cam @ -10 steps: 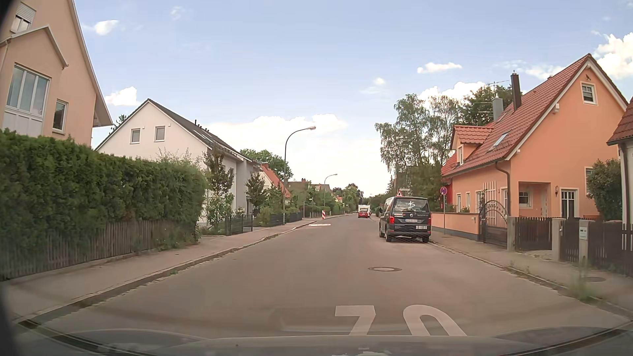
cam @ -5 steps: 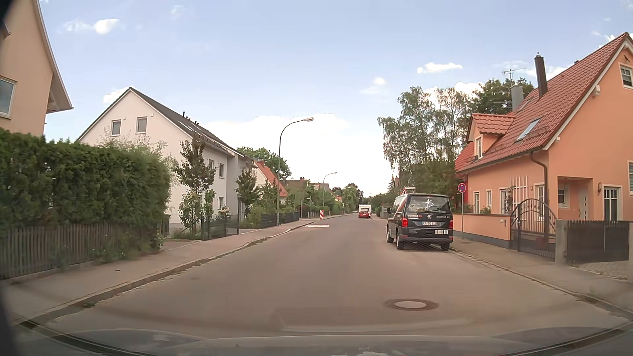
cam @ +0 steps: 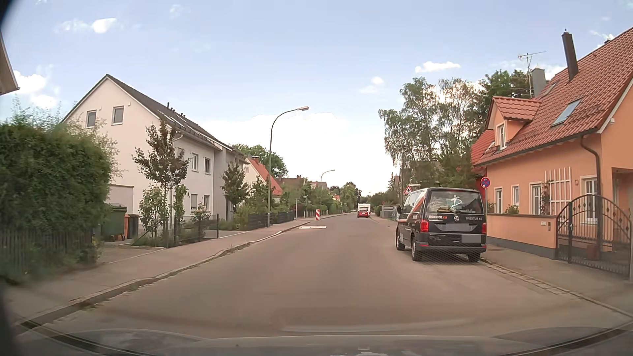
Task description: Follow the waypoints while adhering to traffic rules and regulations
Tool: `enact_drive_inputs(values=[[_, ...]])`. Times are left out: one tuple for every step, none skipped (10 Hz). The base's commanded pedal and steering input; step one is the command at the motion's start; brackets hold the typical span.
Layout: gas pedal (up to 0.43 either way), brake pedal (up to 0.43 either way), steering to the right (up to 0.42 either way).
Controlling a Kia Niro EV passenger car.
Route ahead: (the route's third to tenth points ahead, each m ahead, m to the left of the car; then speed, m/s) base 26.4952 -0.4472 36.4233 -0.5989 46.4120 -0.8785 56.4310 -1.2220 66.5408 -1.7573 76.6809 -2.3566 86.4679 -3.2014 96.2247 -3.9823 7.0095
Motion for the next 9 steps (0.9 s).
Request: enact_drive_inputs(values=[[0.067,0.018,0.013],[0.067,0.018,0.014],[0.067,0.024,0.017],[0.067,0.024,0.02],[0.067,0.018,0.02],[0.067,0.018,0.017],[0.067,0.018,0.014],[0.067,0.018,0.014],[0.067,0.018,0.012]])
